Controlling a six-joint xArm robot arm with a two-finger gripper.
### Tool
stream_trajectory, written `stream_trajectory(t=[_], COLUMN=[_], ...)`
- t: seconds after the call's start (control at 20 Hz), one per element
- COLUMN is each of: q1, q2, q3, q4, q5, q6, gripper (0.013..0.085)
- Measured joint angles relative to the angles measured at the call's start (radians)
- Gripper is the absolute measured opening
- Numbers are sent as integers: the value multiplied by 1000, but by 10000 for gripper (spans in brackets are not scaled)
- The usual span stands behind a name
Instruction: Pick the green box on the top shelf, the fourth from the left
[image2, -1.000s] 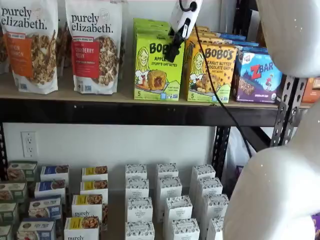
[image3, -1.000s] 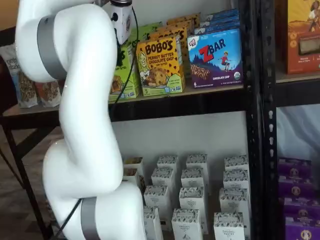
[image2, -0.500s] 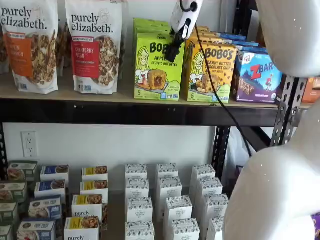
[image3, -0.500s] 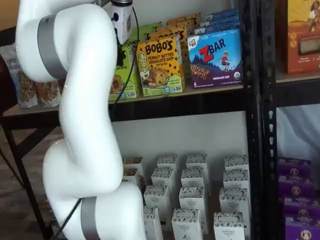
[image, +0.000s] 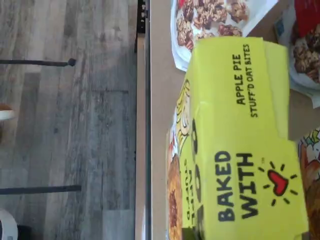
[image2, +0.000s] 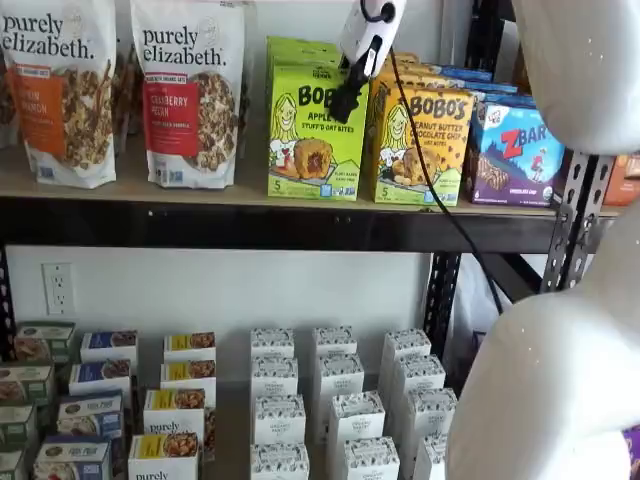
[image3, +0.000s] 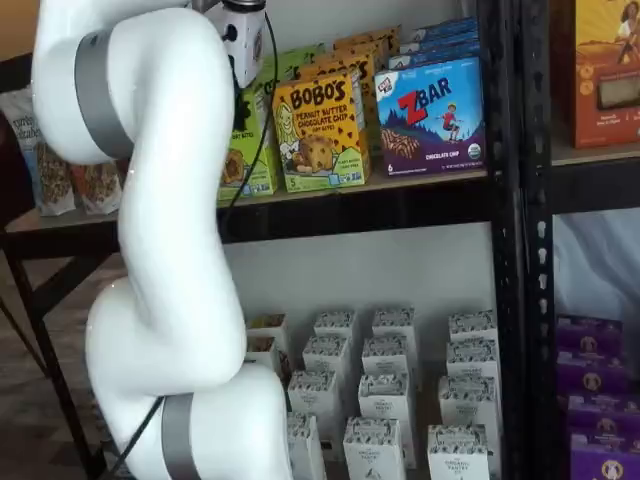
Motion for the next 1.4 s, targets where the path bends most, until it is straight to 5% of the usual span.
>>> stream_trajectory(t=[0.4,1.4], q1=[7,10], q2=[6,3], q3=[-11,-76], q4=[-23,11], q5=[11,115], q6=[7,35], gripper=[210,210])
